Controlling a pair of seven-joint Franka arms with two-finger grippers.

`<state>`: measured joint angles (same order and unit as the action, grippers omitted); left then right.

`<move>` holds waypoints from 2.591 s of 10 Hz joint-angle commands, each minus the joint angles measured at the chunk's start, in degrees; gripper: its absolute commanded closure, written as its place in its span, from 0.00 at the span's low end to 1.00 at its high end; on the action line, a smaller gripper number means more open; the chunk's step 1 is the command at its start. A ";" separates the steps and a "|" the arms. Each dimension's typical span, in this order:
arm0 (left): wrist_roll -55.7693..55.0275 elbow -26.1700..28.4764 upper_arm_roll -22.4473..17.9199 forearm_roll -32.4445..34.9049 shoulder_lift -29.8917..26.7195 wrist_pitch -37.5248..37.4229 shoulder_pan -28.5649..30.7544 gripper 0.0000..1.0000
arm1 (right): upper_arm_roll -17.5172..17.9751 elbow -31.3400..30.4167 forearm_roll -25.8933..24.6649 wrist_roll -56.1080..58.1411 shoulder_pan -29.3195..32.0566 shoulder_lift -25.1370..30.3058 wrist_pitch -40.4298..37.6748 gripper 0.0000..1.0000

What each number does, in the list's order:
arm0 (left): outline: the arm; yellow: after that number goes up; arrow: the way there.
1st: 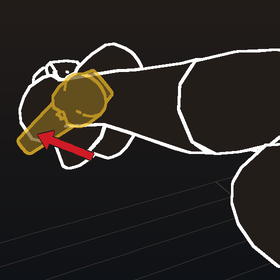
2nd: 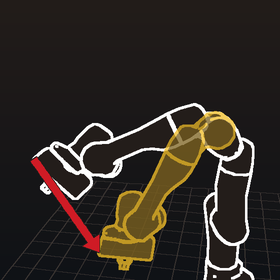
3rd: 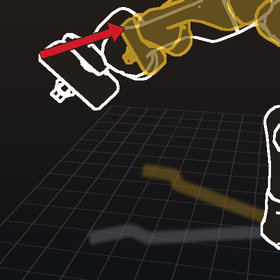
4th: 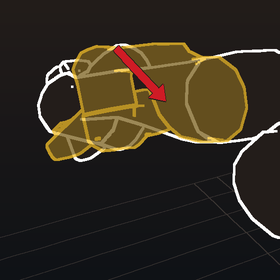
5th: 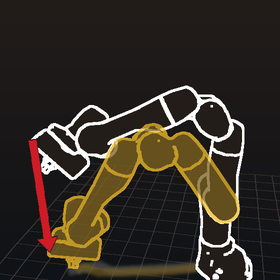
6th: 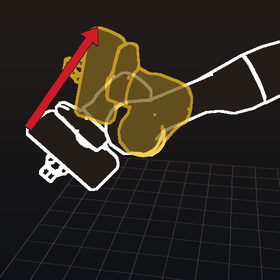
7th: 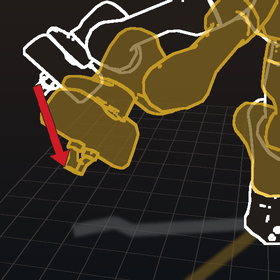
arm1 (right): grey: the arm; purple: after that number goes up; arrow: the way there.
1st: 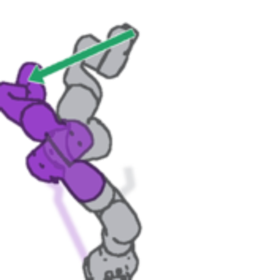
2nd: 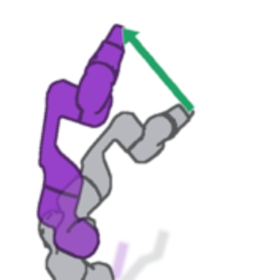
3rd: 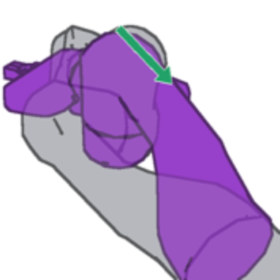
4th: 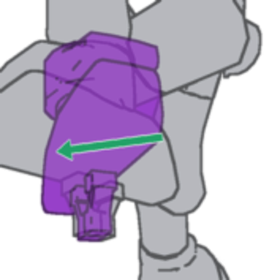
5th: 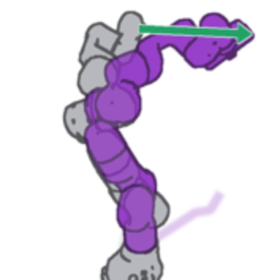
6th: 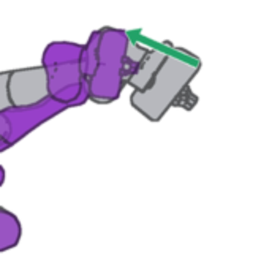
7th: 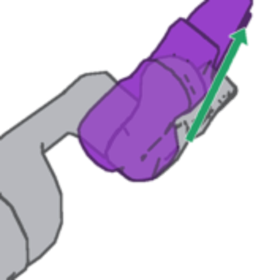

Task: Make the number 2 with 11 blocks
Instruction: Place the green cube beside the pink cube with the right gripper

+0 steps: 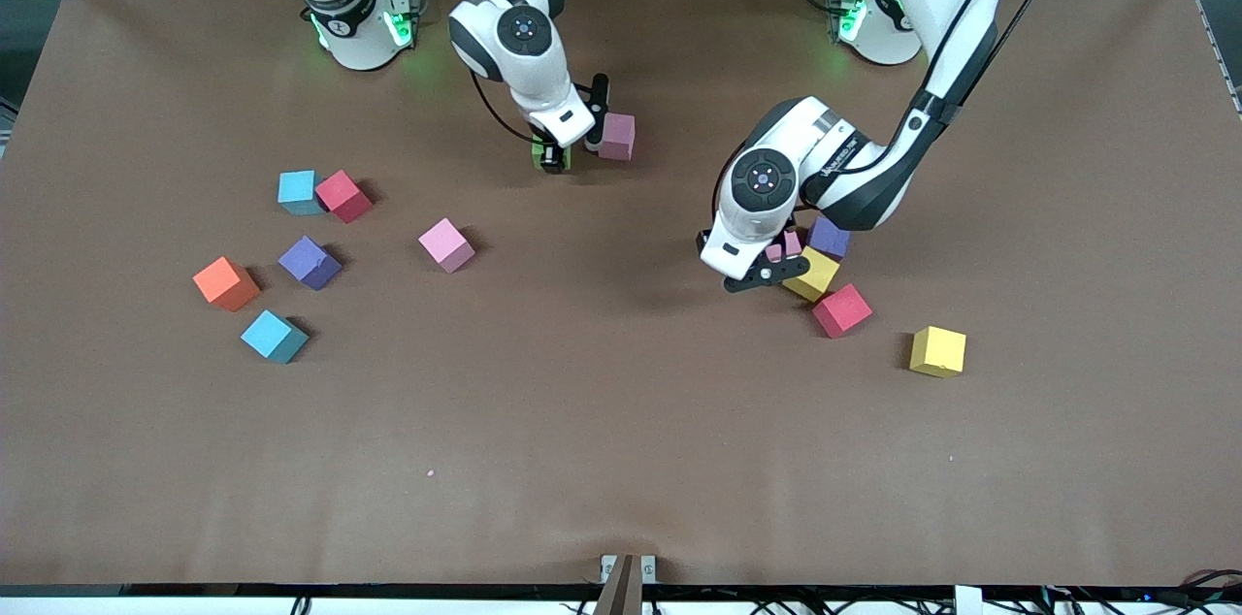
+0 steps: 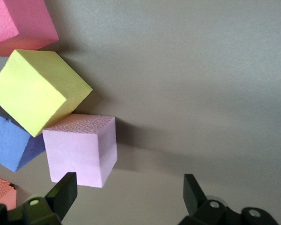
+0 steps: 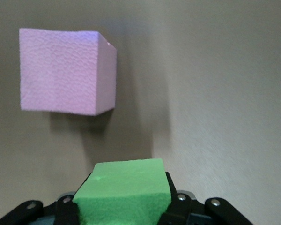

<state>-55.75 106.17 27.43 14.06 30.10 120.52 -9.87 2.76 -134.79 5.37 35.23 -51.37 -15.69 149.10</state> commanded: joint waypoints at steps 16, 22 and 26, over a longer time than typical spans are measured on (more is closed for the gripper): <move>8.02 8.96 1.04 0.44 -2.24 3.05 7.14 0.00 | 1.46 0.23 -0.54 -7.46 -5.14 -5.66 7.96 0.75; 8.02 8.96 0.95 0.44 -1.28 3.05 7.14 0.00 | 1.46 0.67 -0.54 -7.46 -5.14 -5.93 8.05 0.74; 7.67 8.70 1.04 0.44 -1.01 3.05 7.14 0.00 | 1.46 1.20 -0.71 -7.46 -5.06 -6.02 7.96 0.74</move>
<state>-48.17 114.54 27.97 14.07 29.07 122.87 -3.34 4.38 -134.50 5.35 28.82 -55.97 -20.67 156.63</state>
